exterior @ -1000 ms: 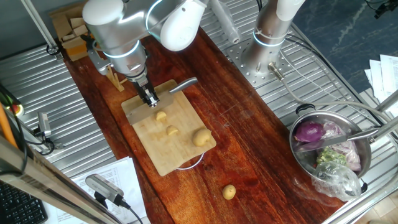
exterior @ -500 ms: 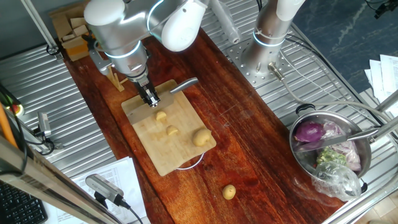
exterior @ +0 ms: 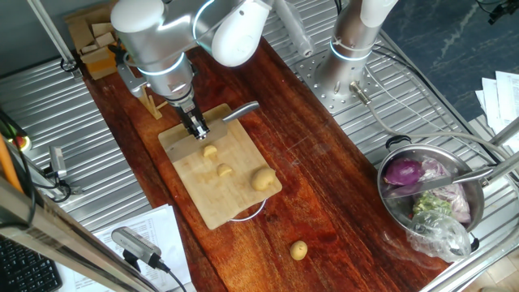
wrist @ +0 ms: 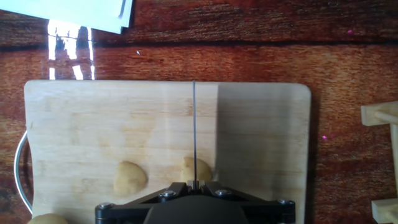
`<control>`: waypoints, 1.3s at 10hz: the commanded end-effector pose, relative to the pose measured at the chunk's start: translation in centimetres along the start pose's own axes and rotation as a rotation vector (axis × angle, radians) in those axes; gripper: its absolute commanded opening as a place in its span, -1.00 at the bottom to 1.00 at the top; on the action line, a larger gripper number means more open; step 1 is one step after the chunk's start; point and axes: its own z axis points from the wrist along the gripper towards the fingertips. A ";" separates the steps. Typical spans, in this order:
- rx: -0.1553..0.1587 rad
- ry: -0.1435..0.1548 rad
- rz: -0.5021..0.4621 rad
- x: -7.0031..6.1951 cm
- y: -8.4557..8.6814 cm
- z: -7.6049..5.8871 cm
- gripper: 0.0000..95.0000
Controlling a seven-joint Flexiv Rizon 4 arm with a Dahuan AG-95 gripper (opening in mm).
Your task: Chop the potatoes
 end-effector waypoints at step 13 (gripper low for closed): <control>0.005 -0.015 -0.004 -0.1 0.0 0.6 -1.00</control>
